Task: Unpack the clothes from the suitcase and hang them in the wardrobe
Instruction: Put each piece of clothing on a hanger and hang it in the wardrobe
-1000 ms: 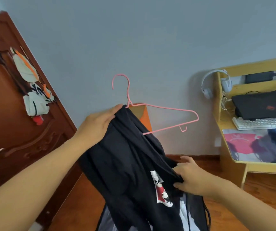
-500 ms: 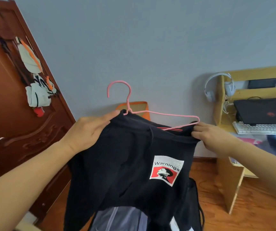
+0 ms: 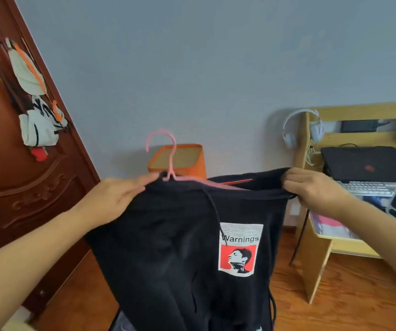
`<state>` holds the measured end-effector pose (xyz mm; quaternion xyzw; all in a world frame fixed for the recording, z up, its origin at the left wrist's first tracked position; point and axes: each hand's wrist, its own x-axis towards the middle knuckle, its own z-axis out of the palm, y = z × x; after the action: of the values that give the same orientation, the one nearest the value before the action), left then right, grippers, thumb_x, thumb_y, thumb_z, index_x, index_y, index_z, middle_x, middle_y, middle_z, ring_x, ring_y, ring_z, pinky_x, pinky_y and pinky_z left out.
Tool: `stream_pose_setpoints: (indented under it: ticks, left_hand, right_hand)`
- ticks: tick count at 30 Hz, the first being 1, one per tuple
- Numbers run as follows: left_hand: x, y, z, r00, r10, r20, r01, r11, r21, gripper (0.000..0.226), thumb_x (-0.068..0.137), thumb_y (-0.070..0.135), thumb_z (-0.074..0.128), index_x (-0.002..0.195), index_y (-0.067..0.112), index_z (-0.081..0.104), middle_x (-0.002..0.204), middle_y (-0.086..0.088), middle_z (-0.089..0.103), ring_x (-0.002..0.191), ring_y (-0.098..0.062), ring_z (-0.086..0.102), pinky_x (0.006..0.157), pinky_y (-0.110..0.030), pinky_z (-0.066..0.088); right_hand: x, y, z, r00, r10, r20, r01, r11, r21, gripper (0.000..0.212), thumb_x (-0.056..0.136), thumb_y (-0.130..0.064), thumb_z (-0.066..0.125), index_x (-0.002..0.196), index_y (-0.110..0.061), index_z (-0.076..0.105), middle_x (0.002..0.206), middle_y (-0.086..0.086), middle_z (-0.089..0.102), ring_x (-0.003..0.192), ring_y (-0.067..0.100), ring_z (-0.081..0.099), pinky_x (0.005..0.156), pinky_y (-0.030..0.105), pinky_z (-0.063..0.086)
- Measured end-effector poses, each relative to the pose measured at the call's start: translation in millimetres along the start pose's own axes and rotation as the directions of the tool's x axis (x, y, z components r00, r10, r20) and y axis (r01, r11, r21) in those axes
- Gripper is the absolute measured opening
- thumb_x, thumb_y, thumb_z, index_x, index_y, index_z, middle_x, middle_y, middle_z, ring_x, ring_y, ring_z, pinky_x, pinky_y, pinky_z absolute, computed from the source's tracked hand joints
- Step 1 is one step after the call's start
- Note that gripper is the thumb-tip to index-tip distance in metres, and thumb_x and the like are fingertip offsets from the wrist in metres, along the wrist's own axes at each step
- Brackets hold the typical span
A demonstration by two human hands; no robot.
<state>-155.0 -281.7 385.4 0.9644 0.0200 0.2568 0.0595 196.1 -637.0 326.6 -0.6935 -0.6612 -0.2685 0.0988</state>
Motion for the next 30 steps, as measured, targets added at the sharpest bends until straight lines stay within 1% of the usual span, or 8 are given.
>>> stream_pose_setpoints:
  ticks: [4,8,11,14,18,23,26,30]
  left_hand:
    - [4.0,-11.1,12.0,0.967,0.145,0.209,-0.209,0.921,0.328,0.047,0.109,0.044,0.023,0.154,0.055,0.021,0.091,0.003,0.075,0.065,-0.029,0.068,0.053,-0.038,0.057]
    - [29.1,29.6,21.3,0.997,0.075,0.027,-0.079,0.979,0.186,0.045,0.106,0.048,0.035,0.15,0.044,0.043,0.099,-0.001,0.076,0.08,-0.03,0.07,0.066,-0.029,0.052]
    - [35.7,41.5,19.3,0.988,-0.157,0.013,0.155,0.984,0.093,0.046,0.105,0.042,0.046,0.151,0.04,0.044,0.111,-0.007,0.075,0.1,-0.033,0.068,0.079,-0.037,0.05]
    - [29.9,48.3,13.5,0.976,-0.214,-0.049,0.215,0.976,0.028,0.037,0.103,0.039,0.049,0.138,0.03,0.058,0.115,-0.002,0.074,0.103,-0.029,0.068,0.084,-0.037,0.051]
    - [36.2,59.5,16.6,0.96,-0.263,-0.092,0.269,0.962,0.05,0.036,0.105,0.04,0.047,0.133,0.026,0.063,0.103,-0.005,0.076,0.092,-0.029,0.069,0.078,-0.037,0.051]
    - [18.4,35.1,-2.6,0.963,-0.22,-0.156,0.255,0.933,0.255,0.049,0.104,0.056,0.029,0.131,0.028,0.059,0.113,0.004,0.069,0.098,-0.025,0.067,0.077,-0.042,0.055]
    - [-1.6,15.3,6.3,0.797,-0.576,-0.182,0.579,0.814,-0.042,0.044,0.106,0.049,0.038,0.142,0.025,0.045,0.135,0.001,0.056,0.122,-0.025,0.056,0.096,-0.043,0.048]
    - [-4.4,2.1,20.1,0.675,-0.708,-0.208,0.661,0.706,-0.254,0.034,0.109,0.037,0.036,0.11,0.013,0.06,0.1,-0.01,0.067,0.099,-0.038,0.063,0.078,-0.04,0.044]
  right_hand:
    - [22.5,-4.1,-18.7,0.999,-0.046,-0.021,0.046,0.999,-0.015,0.024,0.069,0.014,0.063,0.078,-0.008,0.062,0.085,0.007,0.061,0.084,0.028,0.058,0.065,0.043,0.054]
    - [83.4,-45.1,-26.8,0.955,0.184,-0.233,-0.092,0.929,0.358,0.036,0.074,0.014,0.065,0.104,-0.007,0.065,0.116,0.008,0.059,0.112,0.027,0.055,0.094,0.038,0.049]
    - [90.4,-56.5,-26.9,0.903,0.421,0.086,-0.399,0.746,0.534,0.055,0.09,-0.017,0.062,0.143,-0.019,0.047,0.145,0.004,0.046,0.135,0.021,0.043,0.111,0.026,0.03]
    - [71.8,-64.4,-14.0,0.801,0.397,0.449,-0.578,0.709,0.404,0.036,0.093,-0.026,0.039,0.124,-0.024,0.057,0.123,0.004,0.066,0.113,0.027,0.061,0.098,0.035,0.046]
    - [84.4,-84.6,-5.0,0.898,0.383,0.217,-0.44,0.77,0.461,0.014,0.088,-0.008,0.04,0.088,-0.021,0.045,0.078,0.006,0.063,0.072,0.033,0.057,0.069,0.048,0.048]
    - [92.4,-66.7,-31.5,0.854,0.52,0.011,-0.455,0.737,0.501,0.029,0.088,0.002,0.045,0.101,-0.016,0.062,0.083,0.005,0.069,0.079,0.03,0.061,0.072,0.042,0.05]
    - [95.7,-50.8,-47.6,0.814,0.581,-0.028,-0.481,0.7,0.528,0.032,0.089,0.007,0.043,0.1,-0.013,0.065,0.083,0.004,0.067,0.082,0.026,0.06,0.071,0.033,0.044]
    - [98.7,-45.0,-50.7,0.851,0.525,-0.002,-0.462,0.75,0.474,0.03,0.084,0.008,0.043,0.088,-0.014,0.064,0.078,0.0,0.066,0.08,0.027,0.06,0.069,0.034,0.043]
